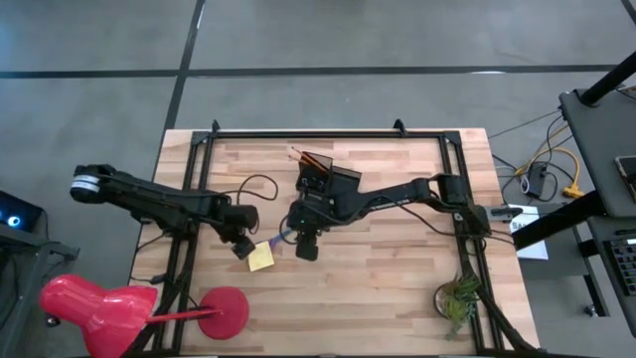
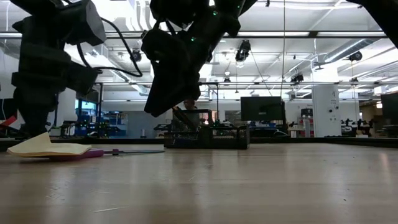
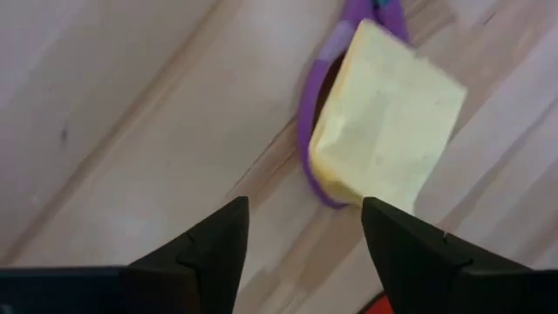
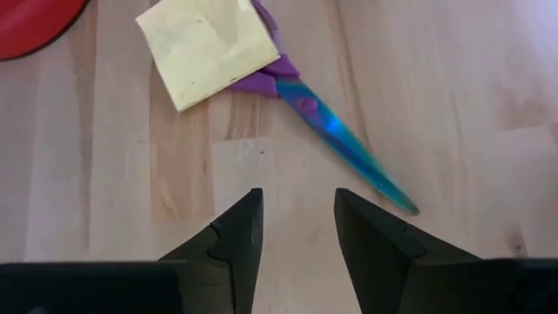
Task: Pick and place office supplies into organizer
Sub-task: Put the yellow sticky notes into the black desk organizer
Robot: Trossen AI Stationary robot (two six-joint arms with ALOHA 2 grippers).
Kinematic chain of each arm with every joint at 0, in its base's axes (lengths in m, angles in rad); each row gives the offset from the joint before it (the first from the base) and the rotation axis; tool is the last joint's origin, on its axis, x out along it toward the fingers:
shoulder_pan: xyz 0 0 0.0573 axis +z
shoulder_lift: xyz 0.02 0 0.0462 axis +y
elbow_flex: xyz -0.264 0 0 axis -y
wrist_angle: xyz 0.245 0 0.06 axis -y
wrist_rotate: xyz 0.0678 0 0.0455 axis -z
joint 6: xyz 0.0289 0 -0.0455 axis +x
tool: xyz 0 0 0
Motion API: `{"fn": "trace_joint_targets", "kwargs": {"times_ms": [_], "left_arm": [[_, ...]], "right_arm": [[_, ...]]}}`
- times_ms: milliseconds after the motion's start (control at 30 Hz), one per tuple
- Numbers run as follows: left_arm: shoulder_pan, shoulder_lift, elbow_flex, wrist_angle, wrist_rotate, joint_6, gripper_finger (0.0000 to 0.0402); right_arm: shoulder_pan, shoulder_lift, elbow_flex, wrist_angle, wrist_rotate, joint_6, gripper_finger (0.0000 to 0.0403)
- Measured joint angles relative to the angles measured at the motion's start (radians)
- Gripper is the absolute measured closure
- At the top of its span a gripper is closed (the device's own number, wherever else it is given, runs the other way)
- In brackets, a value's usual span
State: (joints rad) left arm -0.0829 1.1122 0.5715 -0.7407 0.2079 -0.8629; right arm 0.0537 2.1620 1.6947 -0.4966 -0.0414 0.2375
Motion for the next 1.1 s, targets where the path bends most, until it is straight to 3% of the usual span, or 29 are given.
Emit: {"fn": "trace_joint_targets", "kwargs": {"times_ms": [233, 567, 1100], "left_arm": [[-0.004, 0.0, -0.003, 0.065, -0.006, -0.044, 0.0178], [-0.004, 0.101, -0.009, 0.102, 0.016, -0.059, 0.0185], [-0.005, 0.143, -0.01, 0.208, 0.039, -0.044, 0.0364]], "right_arm": [[0.013, 0.0, 0.0, -0.002, 0.001, 0.048, 0.027], [0.026, 0.0, 0.0, -0.002, 0.018, 0.052, 0.0273], [0.029, -0.004, -0.001, -0.081, 0.018, 0.056, 0.0276]]}}
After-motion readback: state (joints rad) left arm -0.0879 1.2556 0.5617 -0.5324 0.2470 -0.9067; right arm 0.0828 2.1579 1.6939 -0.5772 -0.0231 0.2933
